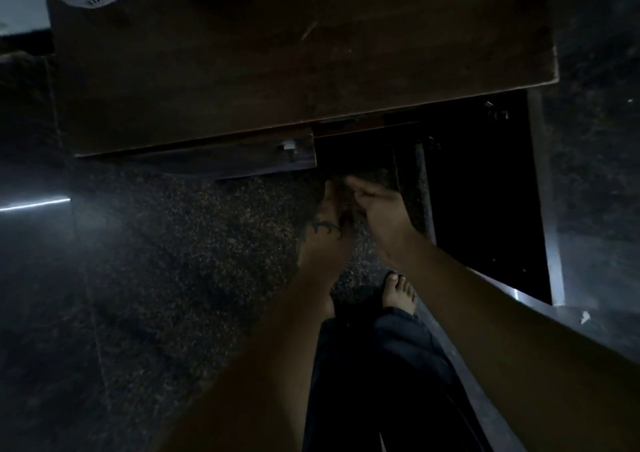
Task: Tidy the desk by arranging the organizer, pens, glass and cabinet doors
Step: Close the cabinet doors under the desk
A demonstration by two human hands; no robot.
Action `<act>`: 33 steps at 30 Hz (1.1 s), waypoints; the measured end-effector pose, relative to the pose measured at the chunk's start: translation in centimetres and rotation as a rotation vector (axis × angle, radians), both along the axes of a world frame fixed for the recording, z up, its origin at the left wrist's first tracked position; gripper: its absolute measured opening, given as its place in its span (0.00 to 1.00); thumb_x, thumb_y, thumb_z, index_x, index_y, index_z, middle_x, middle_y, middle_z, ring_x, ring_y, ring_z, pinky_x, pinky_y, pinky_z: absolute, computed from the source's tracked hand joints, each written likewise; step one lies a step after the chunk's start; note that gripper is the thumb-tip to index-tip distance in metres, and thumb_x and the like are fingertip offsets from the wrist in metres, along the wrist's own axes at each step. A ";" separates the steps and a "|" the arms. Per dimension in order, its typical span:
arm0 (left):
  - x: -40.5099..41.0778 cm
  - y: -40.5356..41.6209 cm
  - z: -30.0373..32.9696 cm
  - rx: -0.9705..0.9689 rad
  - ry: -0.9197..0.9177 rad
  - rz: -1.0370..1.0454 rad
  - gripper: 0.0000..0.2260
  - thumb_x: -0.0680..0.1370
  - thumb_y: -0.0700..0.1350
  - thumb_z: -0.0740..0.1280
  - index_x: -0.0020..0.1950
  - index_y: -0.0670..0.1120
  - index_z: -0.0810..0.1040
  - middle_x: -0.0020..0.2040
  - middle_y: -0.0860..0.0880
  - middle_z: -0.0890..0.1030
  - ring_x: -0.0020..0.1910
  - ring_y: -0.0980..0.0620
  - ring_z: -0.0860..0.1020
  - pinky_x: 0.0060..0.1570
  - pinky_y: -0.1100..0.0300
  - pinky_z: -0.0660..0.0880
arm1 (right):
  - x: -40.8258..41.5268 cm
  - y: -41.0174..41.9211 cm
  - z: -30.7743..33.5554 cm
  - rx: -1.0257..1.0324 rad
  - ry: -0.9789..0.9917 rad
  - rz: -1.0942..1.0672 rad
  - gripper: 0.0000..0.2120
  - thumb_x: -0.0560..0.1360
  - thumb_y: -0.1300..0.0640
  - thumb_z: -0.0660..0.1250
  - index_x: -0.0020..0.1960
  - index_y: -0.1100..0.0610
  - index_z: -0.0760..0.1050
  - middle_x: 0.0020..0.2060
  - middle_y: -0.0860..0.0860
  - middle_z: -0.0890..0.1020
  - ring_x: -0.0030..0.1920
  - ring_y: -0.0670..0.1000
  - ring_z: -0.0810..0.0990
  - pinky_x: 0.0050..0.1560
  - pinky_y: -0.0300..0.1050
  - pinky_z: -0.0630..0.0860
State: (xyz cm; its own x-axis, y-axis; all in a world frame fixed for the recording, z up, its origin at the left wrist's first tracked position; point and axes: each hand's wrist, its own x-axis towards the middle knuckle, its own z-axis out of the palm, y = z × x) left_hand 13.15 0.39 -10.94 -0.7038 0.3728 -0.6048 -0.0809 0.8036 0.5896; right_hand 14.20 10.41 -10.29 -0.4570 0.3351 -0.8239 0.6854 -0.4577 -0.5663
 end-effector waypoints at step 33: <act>15.7 13.1 2.9 0.071 -0.338 -0.164 0.22 0.80 0.56 0.57 0.74 0.55 0.61 0.71 0.52 0.71 0.67 0.50 0.71 0.66 0.49 0.69 | 22.5 12.8 2.2 0.117 -0.175 -0.736 0.11 0.78 0.64 0.60 0.57 0.63 0.77 0.49 0.54 0.80 0.54 0.53 0.78 0.53 0.44 0.78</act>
State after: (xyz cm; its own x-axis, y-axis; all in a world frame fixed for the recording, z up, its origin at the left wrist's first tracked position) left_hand 28.81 13.52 -8.09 -0.3967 0.5134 -0.7609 -0.1539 0.7800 0.6065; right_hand 36.68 23.23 -8.05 0.0515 0.5920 -0.8043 0.3106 -0.7749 -0.5505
